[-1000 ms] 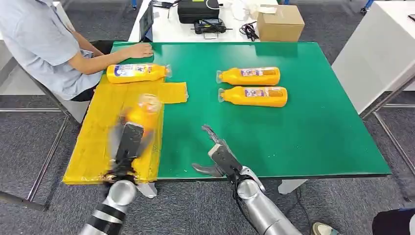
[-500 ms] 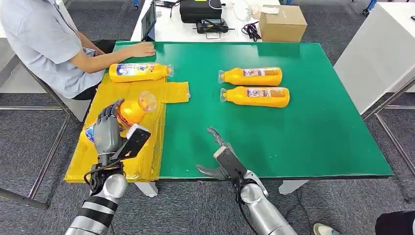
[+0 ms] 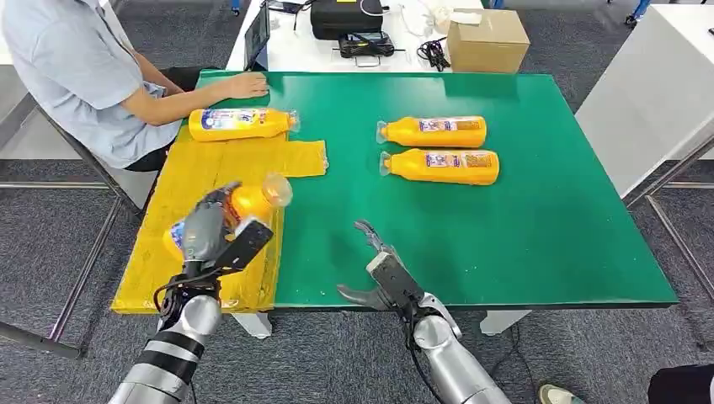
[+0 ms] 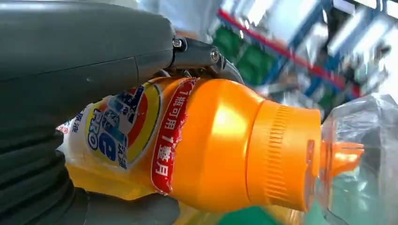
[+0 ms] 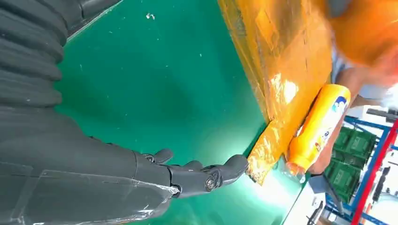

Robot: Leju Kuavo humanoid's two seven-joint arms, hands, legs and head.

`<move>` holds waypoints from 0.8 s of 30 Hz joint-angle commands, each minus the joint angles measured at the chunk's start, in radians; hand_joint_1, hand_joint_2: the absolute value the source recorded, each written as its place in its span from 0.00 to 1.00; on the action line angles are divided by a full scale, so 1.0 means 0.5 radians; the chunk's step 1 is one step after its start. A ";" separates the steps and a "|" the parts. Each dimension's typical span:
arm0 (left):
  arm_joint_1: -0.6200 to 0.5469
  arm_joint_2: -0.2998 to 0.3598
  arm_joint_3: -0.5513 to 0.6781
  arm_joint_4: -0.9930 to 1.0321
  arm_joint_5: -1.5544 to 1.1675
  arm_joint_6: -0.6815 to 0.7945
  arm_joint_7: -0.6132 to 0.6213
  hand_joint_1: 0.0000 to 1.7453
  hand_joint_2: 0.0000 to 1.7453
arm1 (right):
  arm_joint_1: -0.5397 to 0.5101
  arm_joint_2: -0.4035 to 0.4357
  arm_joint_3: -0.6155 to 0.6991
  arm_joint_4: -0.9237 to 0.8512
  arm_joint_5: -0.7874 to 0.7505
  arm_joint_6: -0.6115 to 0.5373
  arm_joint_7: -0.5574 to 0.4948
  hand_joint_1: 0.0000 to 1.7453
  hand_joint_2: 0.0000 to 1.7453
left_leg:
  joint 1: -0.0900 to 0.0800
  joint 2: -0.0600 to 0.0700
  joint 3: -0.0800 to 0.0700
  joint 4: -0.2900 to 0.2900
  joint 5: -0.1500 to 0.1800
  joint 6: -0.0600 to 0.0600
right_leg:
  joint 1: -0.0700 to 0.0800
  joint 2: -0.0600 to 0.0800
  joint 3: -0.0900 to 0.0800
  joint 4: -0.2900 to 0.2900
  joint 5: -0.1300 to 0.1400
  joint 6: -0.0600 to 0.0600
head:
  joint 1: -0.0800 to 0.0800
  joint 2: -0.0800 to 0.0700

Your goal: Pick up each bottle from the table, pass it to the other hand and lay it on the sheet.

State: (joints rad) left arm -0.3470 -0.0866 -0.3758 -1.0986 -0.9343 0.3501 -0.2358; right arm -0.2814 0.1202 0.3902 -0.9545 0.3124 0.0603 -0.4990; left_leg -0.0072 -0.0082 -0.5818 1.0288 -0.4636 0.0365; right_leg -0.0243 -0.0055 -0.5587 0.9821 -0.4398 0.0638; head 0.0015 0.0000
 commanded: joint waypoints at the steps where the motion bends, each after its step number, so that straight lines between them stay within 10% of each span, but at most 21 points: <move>1: -0.287 0.145 -0.276 0.620 -0.147 -0.208 0.033 1.00 1.00 | -0.097 0.018 -0.029 0.081 0.014 0.040 -0.006 0.00 1.00 | 0.002 0.002 0.002 0.000 0.001 -0.004 | 0.003 0.001 0.002 0.000 0.001 -0.005 | 0.001 0.000; 8: -0.340 0.169 -0.320 0.742 -0.237 -0.241 0.074 1.00 1.00 | -0.102 0.025 -0.028 0.096 0.019 0.043 -0.009 0.00 1.00 | 0.005 0.004 0.004 -0.001 0.000 -0.006 | 0.005 0.003 0.004 -0.001 0.001 -0.008 | 0.000 0.000; 9: -0.342 0.170 -0.319 0.761 -0.245 -0.254 0.083 0.38 1.00 | -0.103 0.026 -0.029 0.099 0.020 0.043 -0.010 0.00 1.00 | 0.003 0.004 0.004 -0.001 0.000 -0.005 | 0.003 0.003 0.003 -0.001 0.001 -0.006 | 0.001 0.000; 10: -0.342 0.175 -0.323 0.776 -0.259 -0.251 0.081 0.20 1.00 | -0.105 0.027 -0.030 0.103 0.021 0.040 -0.010 0.00 1.00 | 0.003 0.004 0.003 0.000 0.000 -0.004 | 0.003 0.003 0.002 0.000 0.001 -0.005 | 0.001 0.000; 11: -0.347 0.187 -0.340 0.804 -0.274 -0.275 0.073 0.48 1.00 | -0.110 0.027 -0.028 0.109 0.023 0.041 -0.013 0.00 1.00 | 0.004 0.005 0.004 -0.001 0.000 -0.005 | 0.004 0.004 0.003 0.000 0.001 -0.007 | 0.000 0.000; 12: -0.348 0.185 -0.333 0.817 -0.267 -0.282 0.072 0.44 1.00 | -0.113 0.028 -0.028 0.113 0.023 0.041 -0.014 0.00 1.00 | 0.003 0.005 0.004 -0.001 0.000 -0.004 | 0.003 0.005 0.003 0.000 0.001 -0.005 | 0.001 0.000; 13: -0.349 0.182 -0.321 0.829 -0.256 -0.282 0.071 0.69 1.00 | -0.116 0.029 -0.030 0.116 0.023 0.040 -0.014 0.00 1.00 | 0.002 0.004 0.003 -0.001 0.000 -0.003 | 0.002 0.004 0.002 0.000 0.001 -0.004 | 0.001 0.000; 22: -0.376 0.183 -0.327 0.888 -0.274 -0.294 0.088 0.66 1.00 | -0.128 0.032 -0.031 0.119 0.023 0.042 -0.019 0.00 1.00 | 0.005 0.008 0.007 -0.002 0.000 -0.007 | 0.005 0.007 0.005 -0.001 0.002 -0.008 | 0.001 0.000; 23: -0.396 0.179 -0.344 0.926 -0.286 -0.326 0.095 0.14 1.00 | -0.130 0.033 -0.030 0.126 0.023 0.045 -0.022 0.00 1.00 | 0.004 0.006 0.005 -0.001 0.000 -0.005 | 0.004 0.005 0.004 0.000 0.001 -0.006 | 0.001 0.000; 24: -0.409 0.180 -0.352 0.953 -0.290 -0.354 0.103 0.04 1.00 | -0.132 0.034 -0.031 0.131 0.023 0.044 -0.023 0.00 1.00 | 0.003 0.005 0.005 -0.001 0.000 -0.004 | 0.003 0.004 0.004 0.000 0.001 -0.005 | 0.001 0.000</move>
State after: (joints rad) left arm -0.5055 -0.0172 -0.5016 -0.7561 -1.0761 0.2132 -0.1980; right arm -0.2992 0.1347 0.3903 -0.9537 0.3223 0.0797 -0.5035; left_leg -0.0069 -0.0078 -0.5807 1.0286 -0.4633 0.0363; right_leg -0.0241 -0.0053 -0.5577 0.9826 -0.4397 0.0638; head 0.0019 0.0000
